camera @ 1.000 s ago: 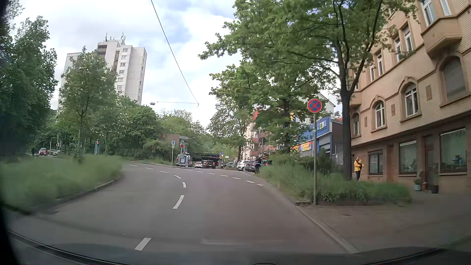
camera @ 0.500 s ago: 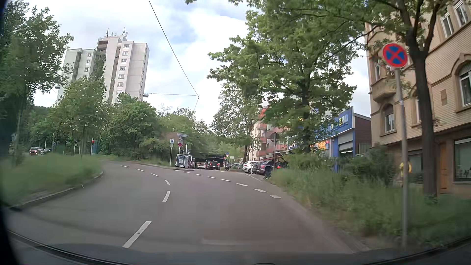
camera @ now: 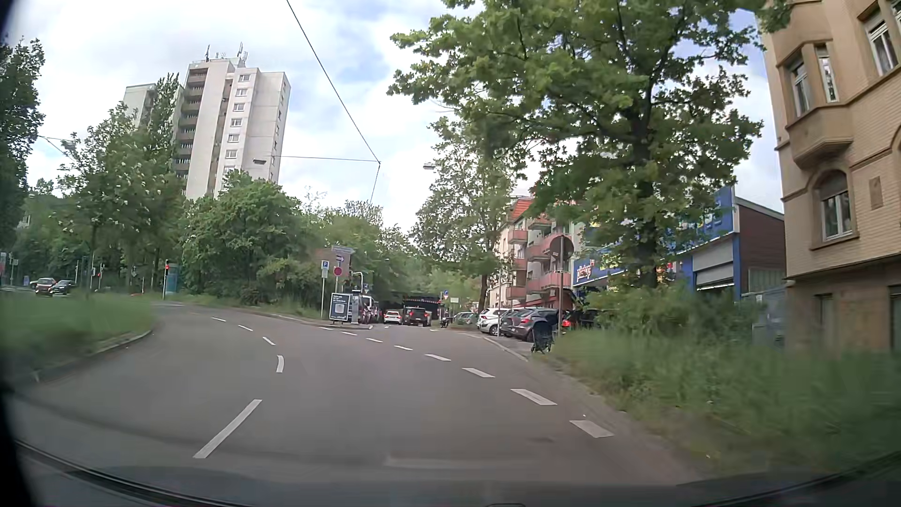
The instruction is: Follow the waypoints while adhering to traffic rules and regulations
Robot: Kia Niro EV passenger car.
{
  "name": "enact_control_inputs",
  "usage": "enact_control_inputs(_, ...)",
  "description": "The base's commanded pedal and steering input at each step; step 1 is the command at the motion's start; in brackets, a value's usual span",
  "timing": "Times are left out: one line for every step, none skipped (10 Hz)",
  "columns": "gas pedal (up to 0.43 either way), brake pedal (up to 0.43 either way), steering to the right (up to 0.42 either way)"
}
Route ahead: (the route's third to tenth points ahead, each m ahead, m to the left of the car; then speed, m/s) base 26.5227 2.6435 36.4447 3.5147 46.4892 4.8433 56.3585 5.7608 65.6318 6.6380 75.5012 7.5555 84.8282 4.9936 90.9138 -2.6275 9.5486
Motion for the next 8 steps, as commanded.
enact_control_inputs(0.11, 0.0, -0.02)
enact_control_inputs(0.11, 0.0, -0.02)
enact_control_inputs(0.11, 0.0, -0.02)
enact_control_inputs(0.098, 0.0, -0.019)
enact_control_inputs(0.098, 0.0, -0.018)
enact_control_inputs(0.087, 0.0, -0.018)
enact_control_inputs(0.067, 0.0, -0.016)
enact_control_inputs(0.059, 0.0, -0.014)
